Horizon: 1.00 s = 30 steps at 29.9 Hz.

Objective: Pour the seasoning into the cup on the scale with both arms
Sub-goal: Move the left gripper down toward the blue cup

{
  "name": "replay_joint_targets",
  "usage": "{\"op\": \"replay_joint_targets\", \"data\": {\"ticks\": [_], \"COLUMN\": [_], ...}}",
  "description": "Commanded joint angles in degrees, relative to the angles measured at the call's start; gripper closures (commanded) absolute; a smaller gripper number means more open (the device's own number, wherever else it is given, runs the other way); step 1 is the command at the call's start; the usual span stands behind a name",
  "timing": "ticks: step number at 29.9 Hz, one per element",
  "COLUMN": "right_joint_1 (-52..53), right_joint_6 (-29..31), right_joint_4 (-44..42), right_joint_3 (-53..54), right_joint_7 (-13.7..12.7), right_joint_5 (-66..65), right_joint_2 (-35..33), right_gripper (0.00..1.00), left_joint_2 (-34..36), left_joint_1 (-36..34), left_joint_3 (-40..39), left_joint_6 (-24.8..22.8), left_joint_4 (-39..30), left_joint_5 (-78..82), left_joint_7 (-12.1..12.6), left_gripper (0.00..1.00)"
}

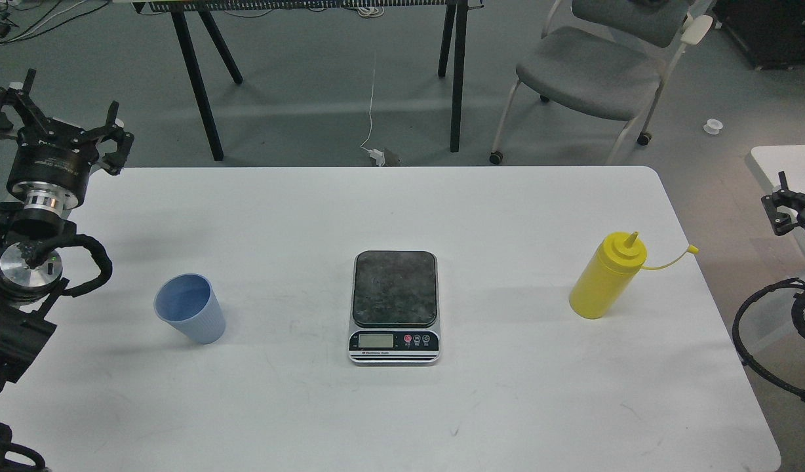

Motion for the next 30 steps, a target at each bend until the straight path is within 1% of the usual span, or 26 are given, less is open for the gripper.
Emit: {"op": "replay_joint_targets", "data": {"ticks": [1,5,7,10,12,13,15,16,18,22,24,27,30], "right_joint_1": [0.2,0.2,0.2,0.1,-0.1,-0.2,-0.4,-0.5,-0.6,-0.7,-0.7,-0.6,-0.6], "right_joint_6": [0.0,0.0,0.0,0.0,0.0,0.0,0.0,0.0,0.0,0.0,0.0,0.0,0.0], "right_joint_4": [0.0,0.1,0.2,0.2,0.3,0.3,0.3,0.3,0.3,0.4,0.4,0.6,1.4], "right_joint_3": [0.0,0.0,0.0,0.1,0.2,0.2,0.3,0.3,0.3,0.2,0.2,0.2,0.2], "right_joint_7": [0.0,0.0,0.0,0.0,0.0,0.0,0.0,0.0,0.0,0.0,0.0,0.0,0.0], "right_joint_5": [0.0,0.0,0.0,0.0,0.0,0.0,0.0,0.0,0.0,0.0,0.0,0.0,0.0], "right_joint_2": [0.5,0.6,0.3,0.0,-0.1,-0.2,-0.2,-0.3,-0.3,-0.5,-0.5,-0.5,-0.5], "right_gripper": [0.0,0.0,0.0,0.0,0.0,0.0,0.0,0.0,0.0,0.0,0.0,0.0,0.0], "left_joint_2": [0.1,0.6,1.4,3.4,6.4,7.9,10.4,11.5,13.6,18.8,21.0,21.8,22.5], "left_joint_1": [0.0,-0.1,-0.1,0.6,1.5,1.7,1.8,1.8,1.9,1.9,2.0,2.0,2.3], "left_joint_3": [0.1,0.1,0.2,1.7,3.8,4.4,4.9,5.0,5.0,5.2,6.5,7.4,7.8], "left_joint_6": [0.0,0.0,0.0,0.0,0.0,0.0,0.0,1.4,2.4,2.5,3.0,4.7,6.6], "left_joint_4": [-0.1,-0.7,-2.4,-8.8,-14.0,-17.1,-21.1,-22.7,-25.2,-30.7,-33.9,-35.1,-35.0], "left_joint_5": [0.0,0.0,0.0,0.6,3.6,7.1,15.1,19.8,28.3,42.9,52.7,67.5,81.2], "left_joint_7": [-0.1,0.0,0.2,0.4,0.0,-0.3,-0.3,-0.3,-0.3,-0.3,-0.3,-0.5,-1.7], "left_gripper": [0.0,0.0,0.0,0.0,0.01,0.01,0.01,0.01,0.01,0.01,0.01,0.01,0.01]}}
